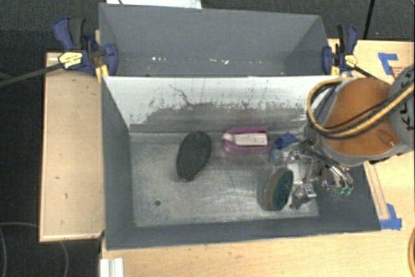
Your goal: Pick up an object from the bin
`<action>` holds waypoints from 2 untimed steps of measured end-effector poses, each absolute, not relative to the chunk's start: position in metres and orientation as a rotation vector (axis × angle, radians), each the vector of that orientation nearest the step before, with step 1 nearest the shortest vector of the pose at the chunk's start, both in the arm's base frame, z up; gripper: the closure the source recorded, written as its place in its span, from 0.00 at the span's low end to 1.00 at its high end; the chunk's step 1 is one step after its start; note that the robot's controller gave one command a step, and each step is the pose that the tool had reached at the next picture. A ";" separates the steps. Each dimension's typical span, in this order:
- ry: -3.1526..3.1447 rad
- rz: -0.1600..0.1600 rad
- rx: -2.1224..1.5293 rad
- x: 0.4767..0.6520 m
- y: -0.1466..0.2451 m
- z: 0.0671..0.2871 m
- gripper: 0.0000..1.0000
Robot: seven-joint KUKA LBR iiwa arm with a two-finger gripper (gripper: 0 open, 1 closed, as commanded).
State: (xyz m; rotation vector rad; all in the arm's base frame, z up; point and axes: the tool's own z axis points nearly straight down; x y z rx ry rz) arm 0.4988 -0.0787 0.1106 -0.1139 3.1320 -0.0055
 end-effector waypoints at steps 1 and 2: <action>3.129 0.000 -0.124 0.500 -0.074 0.111 1.00; 3.127 -0.004 -0.159 0.499 -0.079 0.215 1.00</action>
Offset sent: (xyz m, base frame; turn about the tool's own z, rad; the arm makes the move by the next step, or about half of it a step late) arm 0.0000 0.0000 0.0000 0.0000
